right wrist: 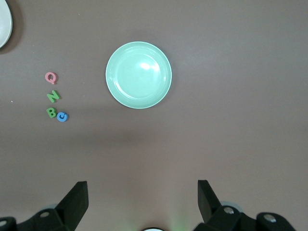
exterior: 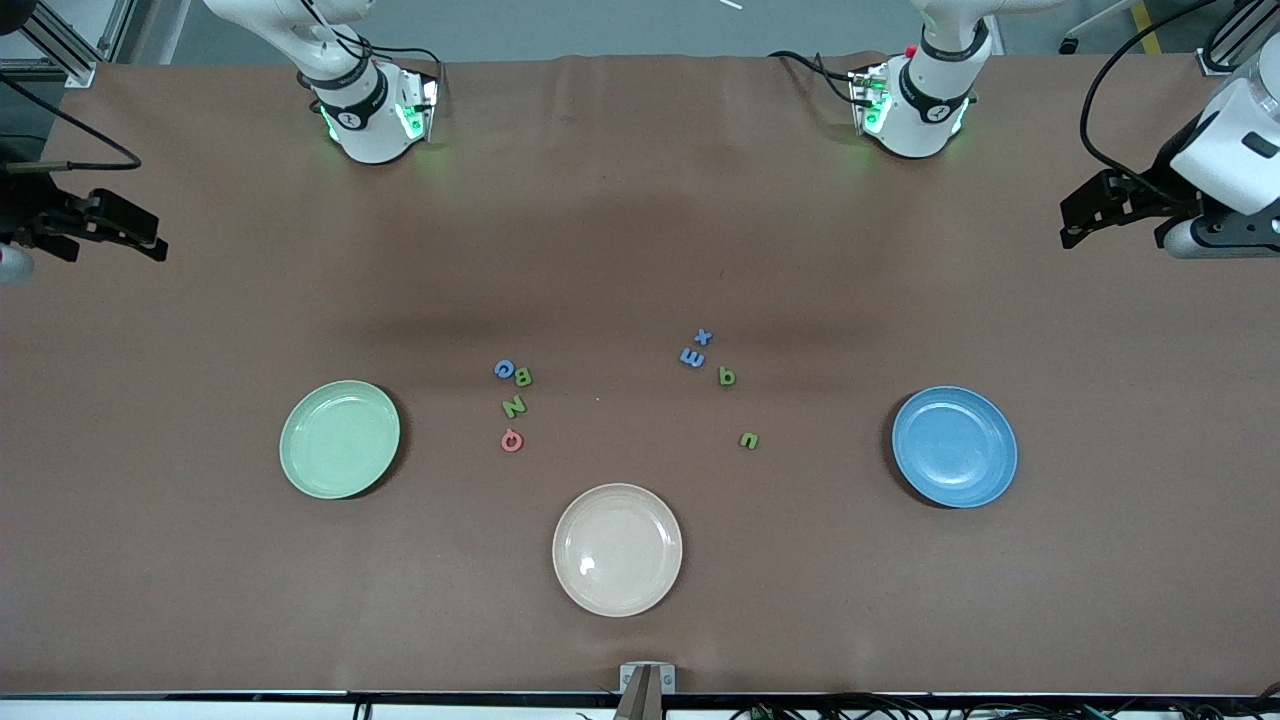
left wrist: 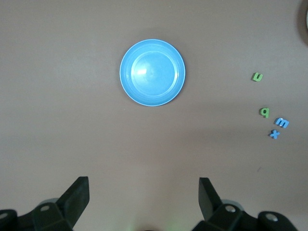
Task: Sort upper and lower case letters into plates
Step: 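Move both grippers from rest toward the scattered foam letters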
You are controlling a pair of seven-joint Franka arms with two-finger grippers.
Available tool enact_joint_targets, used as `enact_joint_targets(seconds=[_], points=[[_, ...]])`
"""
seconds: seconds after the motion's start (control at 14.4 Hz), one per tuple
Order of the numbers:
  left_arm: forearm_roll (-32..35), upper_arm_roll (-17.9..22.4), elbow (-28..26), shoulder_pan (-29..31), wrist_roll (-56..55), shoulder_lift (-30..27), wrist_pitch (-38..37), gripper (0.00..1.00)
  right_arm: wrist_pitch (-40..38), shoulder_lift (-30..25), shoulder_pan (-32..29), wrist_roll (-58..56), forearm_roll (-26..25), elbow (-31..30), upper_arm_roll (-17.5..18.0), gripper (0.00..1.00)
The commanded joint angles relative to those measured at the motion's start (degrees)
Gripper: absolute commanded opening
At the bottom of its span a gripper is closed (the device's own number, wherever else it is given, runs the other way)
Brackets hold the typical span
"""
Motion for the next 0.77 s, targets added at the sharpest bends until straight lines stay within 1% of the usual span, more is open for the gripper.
enact_joint_targets(seconds=[0.0,0.28,0.49,0.63,0.7], points=[[0.04,-0.16,1.25,-0.03,-0.06,0.57,-0.37,1.0,1.23,-4.3,-0.1,-0.44,0.69,-4.39,0.12,1.0],[0.13,-0.16,1.16,-0.29,-0.41,0.74,-0.37,1.0,2.11,-3.95,0.07,-0.44,0.69,-4.31,0.12,1.0],[0.04,-0.16,1.25,-0.29,0.29,2.49,-0.28,1.0,2.11,-3.86,0.25,-0.44,0.69,-4.39,0.12,1.0],[-0.13,-0.25,1.86,-0.64,0.38,7.48,-0.1,1.0,2.2,-3.86,0.25,-0.26,0.95,-4.39,0.12,1.0],[-0.05,-0.33,3.78,-1.08,0.47,9.34,-0.1,1.0,2.02,-3.86,0.16,-0.09,2.51,-4.48,0.12,1.0]])
